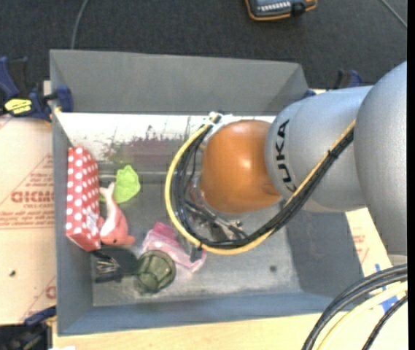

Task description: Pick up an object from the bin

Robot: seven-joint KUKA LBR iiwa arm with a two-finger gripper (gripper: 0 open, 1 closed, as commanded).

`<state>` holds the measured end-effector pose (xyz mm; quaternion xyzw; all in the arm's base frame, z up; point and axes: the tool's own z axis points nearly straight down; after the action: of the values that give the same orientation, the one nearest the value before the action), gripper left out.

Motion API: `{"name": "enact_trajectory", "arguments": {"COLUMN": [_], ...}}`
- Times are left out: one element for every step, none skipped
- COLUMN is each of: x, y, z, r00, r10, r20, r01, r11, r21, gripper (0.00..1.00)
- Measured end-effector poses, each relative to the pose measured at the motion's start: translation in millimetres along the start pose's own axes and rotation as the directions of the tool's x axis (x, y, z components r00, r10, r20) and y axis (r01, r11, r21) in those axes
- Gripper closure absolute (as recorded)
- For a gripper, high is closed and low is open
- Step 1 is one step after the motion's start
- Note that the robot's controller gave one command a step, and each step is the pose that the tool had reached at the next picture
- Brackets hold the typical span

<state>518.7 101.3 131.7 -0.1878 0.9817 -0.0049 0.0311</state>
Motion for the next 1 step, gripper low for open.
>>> {"name": "enact_trajectory", "arguments": {"x": [-44.9], "y": [15.5], "z": [8.8], "r00": [0.996], "r10": [-0.086], "r20": [0.000], "r01": [0.086], "r11": [0.996], "r21": [0.003], "gripper": [1.00]}}
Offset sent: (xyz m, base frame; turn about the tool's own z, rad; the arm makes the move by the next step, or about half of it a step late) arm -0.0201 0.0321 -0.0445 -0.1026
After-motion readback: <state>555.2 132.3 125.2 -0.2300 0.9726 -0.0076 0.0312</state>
